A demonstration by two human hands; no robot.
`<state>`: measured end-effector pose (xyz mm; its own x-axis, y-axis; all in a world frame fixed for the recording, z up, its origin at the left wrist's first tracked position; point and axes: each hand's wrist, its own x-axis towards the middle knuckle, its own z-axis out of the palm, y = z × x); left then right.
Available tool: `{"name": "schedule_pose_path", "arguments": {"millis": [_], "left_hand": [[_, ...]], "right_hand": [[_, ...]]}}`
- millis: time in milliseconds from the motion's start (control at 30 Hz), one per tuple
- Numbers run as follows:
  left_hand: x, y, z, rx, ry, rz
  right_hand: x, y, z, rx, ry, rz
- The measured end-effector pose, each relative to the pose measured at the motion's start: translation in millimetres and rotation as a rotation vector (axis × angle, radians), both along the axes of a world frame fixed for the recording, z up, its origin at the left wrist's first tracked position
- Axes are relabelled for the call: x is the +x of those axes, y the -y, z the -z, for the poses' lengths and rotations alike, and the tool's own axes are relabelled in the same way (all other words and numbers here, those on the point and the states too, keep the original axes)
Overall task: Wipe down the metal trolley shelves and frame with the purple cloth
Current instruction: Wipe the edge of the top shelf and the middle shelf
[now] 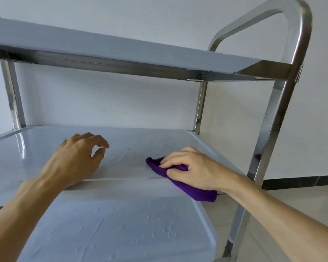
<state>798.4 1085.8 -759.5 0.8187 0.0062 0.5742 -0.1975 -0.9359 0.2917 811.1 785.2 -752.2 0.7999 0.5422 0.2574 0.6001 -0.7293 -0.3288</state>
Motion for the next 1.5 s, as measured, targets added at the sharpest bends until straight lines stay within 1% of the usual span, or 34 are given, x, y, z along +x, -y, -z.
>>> {"name": "schedule_pose_path", "arguments": {"millis": [100,233,300,400,467,533,600,633,700,733,833,967,1033,1100,1167,1267,1333,1433,1500], "left_hand": [[-1.4,2.9,6.3,0.117,-0.149,0.026],[-7.5,17.1,5.8,0.125,-0.293,0.041],[-11.6,25.2,6.0,0.153,-0.317,0.032],[-19.3,34.7,8.7,0.230,-0.324,0.041],[-25.2,38.2,9.8,0.237,-0.394,0.055],[-31.3,40.5,10.1,0.246,-0.455,0.067],[-38.3,42.5,10.1,0.273,-0.474,0.079],[-42.3,43.3,10.4,0.284,-0.478,0.085],[-50.2,43.0,10.7,0.304,-0.473,0.090],[-53.4,41.9,10.0,0.309,-0.461,0.092],[-59.0,36.9,5.3,0.318,-0.406,0.098],[-54.5,26.7,-2.7,0.275,-0.367,0.128],[-49.3,19.4,-5.4,0.260,-0.349,0.123],[-45.3,14.1,-4.0,0.263,-0.334,0.089],[-45.0,13.0,0.0,0.261,-0.374,0.063],[-46.9,13.2,6.5,0.190,-0.460,0.092],[-47.3,12.6,7.8,0.179,-0.456,0.091],[-46.6,12.6,7.6,0.185,-0.447,0.074],[-47.4,12.7,7.7,0.176,-0.449,0.082]], "right_hand": [[-9.1,27.3,1.4,-0.005,0.005,0.064],[-16.4,48.1,3.9,-0.001,0.074,0.191],[-14.9,57.3,3.4,-0.044,0.111,0.281],[-3.5,70.7,-1.1,-0.116,0.088,0.443],[10.0,75.8,-3.7,-0.155,0.063,0.551],[25.7,72.8,-3.9,-0.117,0.038,0.647],[41.8,61.8,-1.2,-0.040,0.048,0.720],[48.0,53.6,0.2,-0.036,0.063,0.742],[55.8,35.7,1.5,-0.096,0.073,0.733],[57.2,25.7,1.0,-0.138,0.063,0.695],[47.1,-4.6,0.4,-0.230,0.071,0.479],[3.3,-14.7,2.6,-0.144,0.098,0.122],[-16.5,4.5,0.5,-0.143,0.075,0.043],[-24.4,31.2,-2.3,-0.155,0.064,0.104],[-19.8,56.8,-1.8,-0.151,0.044,0.267],[13.9,77.9,0.0,-0.195,0.042,0.556],[47.6,73.4,-3.6,-0.221,0.015,0.679],[96.3,34.6,-7.6,-0.266,-0.027,0.738],[116.6,-6.9,-7.1,-0.281,0.008,0.680]]}}
